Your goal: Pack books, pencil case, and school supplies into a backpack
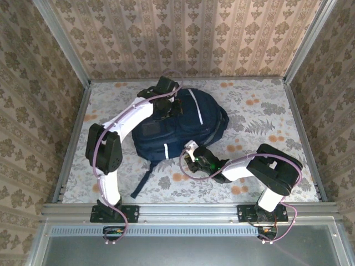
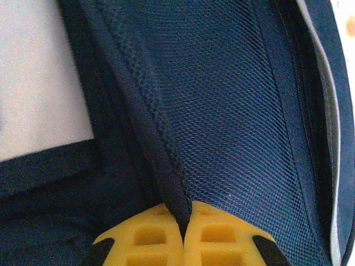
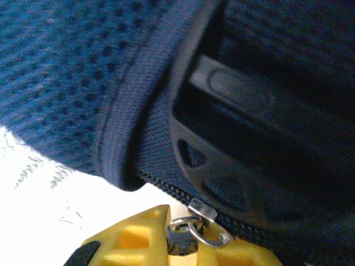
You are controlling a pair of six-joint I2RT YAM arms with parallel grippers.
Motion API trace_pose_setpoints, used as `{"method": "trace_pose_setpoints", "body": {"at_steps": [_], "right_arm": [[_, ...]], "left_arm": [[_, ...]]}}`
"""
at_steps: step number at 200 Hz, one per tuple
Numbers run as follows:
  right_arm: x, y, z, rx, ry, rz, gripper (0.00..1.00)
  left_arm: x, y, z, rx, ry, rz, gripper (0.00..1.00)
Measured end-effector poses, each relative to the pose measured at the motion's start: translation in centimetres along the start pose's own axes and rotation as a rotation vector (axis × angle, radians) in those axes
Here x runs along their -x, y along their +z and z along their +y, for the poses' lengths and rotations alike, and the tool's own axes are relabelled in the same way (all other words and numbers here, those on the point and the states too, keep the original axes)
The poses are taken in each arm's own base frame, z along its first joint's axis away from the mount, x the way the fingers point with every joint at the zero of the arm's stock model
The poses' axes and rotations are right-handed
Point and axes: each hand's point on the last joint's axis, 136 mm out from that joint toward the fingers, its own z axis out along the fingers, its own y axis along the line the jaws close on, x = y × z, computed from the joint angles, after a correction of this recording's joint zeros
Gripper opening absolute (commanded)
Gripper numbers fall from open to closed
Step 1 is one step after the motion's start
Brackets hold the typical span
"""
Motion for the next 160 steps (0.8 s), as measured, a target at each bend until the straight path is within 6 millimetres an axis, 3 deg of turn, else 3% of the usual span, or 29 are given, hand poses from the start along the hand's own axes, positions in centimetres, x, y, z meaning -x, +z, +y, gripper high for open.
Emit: {"method": "trace_pose_setpoints", "body": {"at_steps": [21, 32, 42, 66, 84, 118, 138, 160], "right_arm": [[0.5, 0.4, 1.2, 0.03, 0.018, 0.002, 0.0], [0.8, 0.5, 1.5, 0.039, 0.035, -0.001, 0.0], [1.0, 0.5, 1.7, 0.045, 0.049, -0.003, 0.0], [0.9, 0.7, 1.8, 0.045, 0.075, 0.003, 0.0], [1.0, 0.7, 1.8, 0.045, 0.092, 0.004, 0.0], [1.0, 0.8, 1.8, 0.044, 0.109, 0.008, 0.0], [0.9, 0.8, 1.8, 0.044, 0.114, 0.008, 0.0], [1.0, 0.8, 1.8, 0.047, 0.121, 0.008, 0.0]], "left_arm": [[0.0, -0.1, -1.0, -0.049, 0.038, -0.003, 0.45], [0.2, -0.5, -0.8, -0.094, 0.02, -0.034, 0.66], [0.0, -1.4, 0.8, -0.128, -0.018, -0.061, 0.8], [0.0, -4.7, 6.2, -0.138, -0.155, -0.158, 1.0], [0.0, -7.6, 9.2, -0.122, -0.222, -0.242, 1.0], [-2.7, -11.5, 10.6, -0.156, -0.318, -0.358, 1.0], [-5.2, -11.6, 12.8, -0.143, -0.434, -0.37, 1.0], [-8.2, -10.0, 14.8, -0.108, -0.551, -0.323, 0.92]]}}
